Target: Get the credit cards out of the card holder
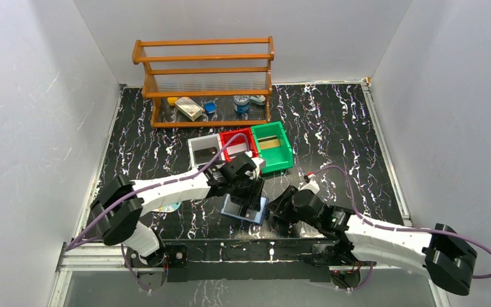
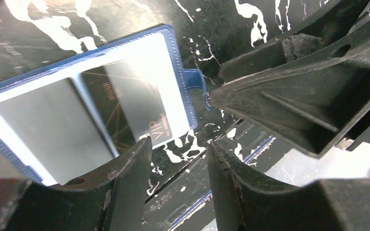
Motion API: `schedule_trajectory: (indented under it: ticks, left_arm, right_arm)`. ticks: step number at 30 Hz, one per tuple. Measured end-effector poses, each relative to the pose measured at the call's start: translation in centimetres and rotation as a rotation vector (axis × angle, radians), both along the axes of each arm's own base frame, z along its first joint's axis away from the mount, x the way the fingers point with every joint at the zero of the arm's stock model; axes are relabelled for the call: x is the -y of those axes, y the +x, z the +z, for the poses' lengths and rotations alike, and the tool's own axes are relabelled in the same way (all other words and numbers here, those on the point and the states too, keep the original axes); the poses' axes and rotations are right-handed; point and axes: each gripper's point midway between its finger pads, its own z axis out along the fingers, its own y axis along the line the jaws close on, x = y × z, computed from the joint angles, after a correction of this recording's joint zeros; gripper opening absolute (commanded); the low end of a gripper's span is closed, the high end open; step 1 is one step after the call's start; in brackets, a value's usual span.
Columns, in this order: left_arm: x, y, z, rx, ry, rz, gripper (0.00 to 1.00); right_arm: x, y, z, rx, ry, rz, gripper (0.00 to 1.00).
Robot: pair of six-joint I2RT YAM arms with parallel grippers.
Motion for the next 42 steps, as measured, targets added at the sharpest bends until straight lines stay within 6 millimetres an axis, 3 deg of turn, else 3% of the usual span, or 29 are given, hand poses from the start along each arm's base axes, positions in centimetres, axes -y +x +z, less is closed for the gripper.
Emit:
schedule_trajectory:
  ticks: [9, 14, 20, 25, 33, 39, 42]
  left_arm:
    - [-4.9, 4.2, 3.7, 0.174, -0.037, 0.178, 0.53]
    - [-8.0, 5.7, 2.2, 0.149, -0.028, 0.281, 0.58]
    - [-8.6, 4.9, 0.9, 0.111, -0.039, 0.300, 0.61]
    - [-8.8, 4.7, 1.3, 0.126, -0.072, 0.315, 0.65]
    - [-8.6, 4.5, 1.5, 0.134, -0.125, 0.321, 0.79]
    - [-8.4, 4.5, 1.7, 0.148, -0.159, 0.320, 0.97]
    - [-7.9, 4.7, 2.0, 0.153, -0.185, 0.315, 0.98]
  right_arm:
    - [-0.3, -0.1, 2.2, 0.074, 0.066, 0.040, 0.53]
    - [-1.8, 0.0, 3.1, 0.084, 0.039, 0.111, 0.53]
    - [-5.6, 1.3, 5.1, 0.090, 0.003, 0.194, 0.52]
    - [-7.1, 1.6, 3.5, 0.049, -0.063, 0.236, 0.52]
    - [-6.4, 0.9, -1.2, -0.055, -0.161, 0.233, 0.51]
    - [-6.8, 0.9, -1.4, -0.077, -0.123, 0.204, 0.50]
    - [-6.7, 0.9, -1.3, -0.083, -0.107, 0.183, 0.50]
